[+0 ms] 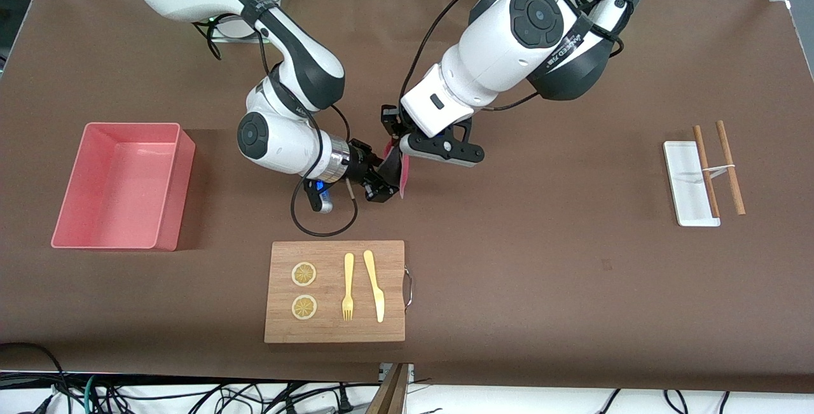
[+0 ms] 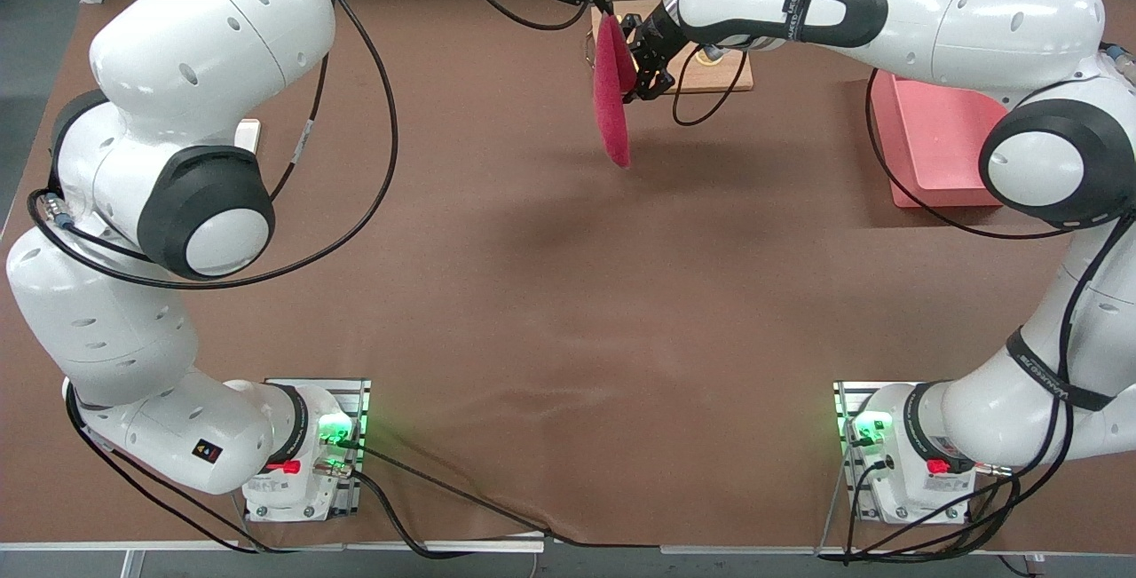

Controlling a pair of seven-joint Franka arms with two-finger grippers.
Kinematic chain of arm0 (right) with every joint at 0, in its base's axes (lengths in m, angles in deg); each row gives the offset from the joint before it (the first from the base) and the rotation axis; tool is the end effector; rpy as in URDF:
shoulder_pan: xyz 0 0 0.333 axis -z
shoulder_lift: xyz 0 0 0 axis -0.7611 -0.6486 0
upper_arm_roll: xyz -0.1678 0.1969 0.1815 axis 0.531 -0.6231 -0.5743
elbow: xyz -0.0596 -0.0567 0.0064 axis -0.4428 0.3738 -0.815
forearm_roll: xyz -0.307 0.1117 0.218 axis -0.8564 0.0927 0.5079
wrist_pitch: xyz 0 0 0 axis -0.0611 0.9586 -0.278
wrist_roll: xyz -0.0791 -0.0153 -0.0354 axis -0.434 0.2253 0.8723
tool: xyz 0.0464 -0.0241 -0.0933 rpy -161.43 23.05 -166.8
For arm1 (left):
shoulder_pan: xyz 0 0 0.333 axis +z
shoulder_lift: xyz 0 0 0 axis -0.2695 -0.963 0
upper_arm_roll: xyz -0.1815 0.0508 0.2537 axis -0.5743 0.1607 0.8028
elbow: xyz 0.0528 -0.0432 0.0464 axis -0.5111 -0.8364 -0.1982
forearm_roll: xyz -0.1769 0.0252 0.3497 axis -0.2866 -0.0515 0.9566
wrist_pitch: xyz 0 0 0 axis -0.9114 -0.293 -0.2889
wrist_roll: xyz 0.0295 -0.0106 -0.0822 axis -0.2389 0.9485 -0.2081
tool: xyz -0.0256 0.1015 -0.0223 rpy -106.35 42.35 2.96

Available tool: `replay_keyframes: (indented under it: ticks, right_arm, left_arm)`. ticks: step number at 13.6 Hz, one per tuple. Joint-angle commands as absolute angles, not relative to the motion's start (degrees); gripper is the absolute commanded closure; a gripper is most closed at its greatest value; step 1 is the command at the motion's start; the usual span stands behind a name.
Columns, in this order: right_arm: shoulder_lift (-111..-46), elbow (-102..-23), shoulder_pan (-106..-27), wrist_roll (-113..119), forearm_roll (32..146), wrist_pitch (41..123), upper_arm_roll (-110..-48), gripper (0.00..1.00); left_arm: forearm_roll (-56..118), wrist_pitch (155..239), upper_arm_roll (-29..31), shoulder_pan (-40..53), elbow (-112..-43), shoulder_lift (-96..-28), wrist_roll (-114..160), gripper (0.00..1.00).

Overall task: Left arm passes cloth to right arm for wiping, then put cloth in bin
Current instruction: 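Grasp the cloth with the right gripper beside the left gripper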

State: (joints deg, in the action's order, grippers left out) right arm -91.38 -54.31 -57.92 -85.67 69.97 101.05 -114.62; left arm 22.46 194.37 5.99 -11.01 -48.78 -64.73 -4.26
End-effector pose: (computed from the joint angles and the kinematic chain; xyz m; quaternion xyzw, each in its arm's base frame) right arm 0.5921 0.3972 0.3268 -0.8177 0.5041 0.1854 0.2071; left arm 0.5694 -0.4497 0.5238 0.9708 0.0087 -0.0072 0.2395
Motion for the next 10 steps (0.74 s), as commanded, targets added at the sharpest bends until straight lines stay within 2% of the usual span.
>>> replay_keyframes:
  ticks: [1,10]
  right_arm:
    - [-91.16,-54.5,-57.74,-86.36,71.16,101.77,-115.51,1.0]
    - [-90.81,-54.06,-57.47,-85.4,71.43,101.06,-115.42,1.0]
  left_arm:
    - [20.83,194.27,6.67,-11.62,-47.43,-64.99,-4.72,1.0]
    - [20.83,194.01,6.67,-11.0,-47.43,-64.73,-4.81,0.99]
